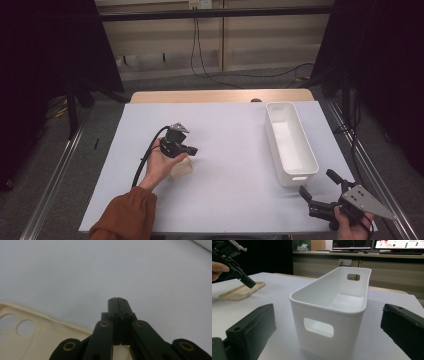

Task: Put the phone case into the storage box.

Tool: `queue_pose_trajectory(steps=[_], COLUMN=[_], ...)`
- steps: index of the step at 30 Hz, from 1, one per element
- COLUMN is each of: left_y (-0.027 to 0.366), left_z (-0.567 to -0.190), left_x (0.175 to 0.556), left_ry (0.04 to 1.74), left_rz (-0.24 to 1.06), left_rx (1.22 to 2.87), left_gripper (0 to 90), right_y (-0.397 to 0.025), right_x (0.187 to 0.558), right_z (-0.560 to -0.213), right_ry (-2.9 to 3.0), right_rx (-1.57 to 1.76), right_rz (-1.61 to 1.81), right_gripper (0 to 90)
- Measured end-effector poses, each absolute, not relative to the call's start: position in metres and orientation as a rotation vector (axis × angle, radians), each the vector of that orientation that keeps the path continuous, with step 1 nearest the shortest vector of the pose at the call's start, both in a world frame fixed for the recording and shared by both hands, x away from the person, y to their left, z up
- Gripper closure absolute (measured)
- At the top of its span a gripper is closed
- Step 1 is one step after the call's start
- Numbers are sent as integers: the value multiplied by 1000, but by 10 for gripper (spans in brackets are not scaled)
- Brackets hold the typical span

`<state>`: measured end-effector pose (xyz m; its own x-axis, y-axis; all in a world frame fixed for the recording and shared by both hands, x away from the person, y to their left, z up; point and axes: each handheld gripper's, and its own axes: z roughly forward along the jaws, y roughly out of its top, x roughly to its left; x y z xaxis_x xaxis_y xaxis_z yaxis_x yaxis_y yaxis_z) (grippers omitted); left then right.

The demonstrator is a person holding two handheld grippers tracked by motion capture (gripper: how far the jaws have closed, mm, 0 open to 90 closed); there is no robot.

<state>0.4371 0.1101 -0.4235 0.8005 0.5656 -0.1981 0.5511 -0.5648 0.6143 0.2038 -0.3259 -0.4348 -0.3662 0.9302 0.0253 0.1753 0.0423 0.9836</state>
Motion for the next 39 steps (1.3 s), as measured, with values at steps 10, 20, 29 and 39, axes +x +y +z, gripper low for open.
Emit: queue_pose_trajectory(steps=[10,20,29,39], left_y=[102,100,102,107], left_z=[-436,-441,-441,-442], left_x=[435,435,433,429], left_ry=[811,814,807,827], left_rz=[-37,-56,-48,-62], left_rx=[2415,2440,2444,2424], left_gripper=[900,900,900,900], right_y=[-326,-326,-326,-327], right_x=[203,203,202,202], right_z=[-435,-435,-435,-435], right_ry=[1629,1632,1632,1632], right_rx=[1134,1134,1135,1136], right_rz=[1386,1386,1387,1385], right_gripper=[0,0,0,0])
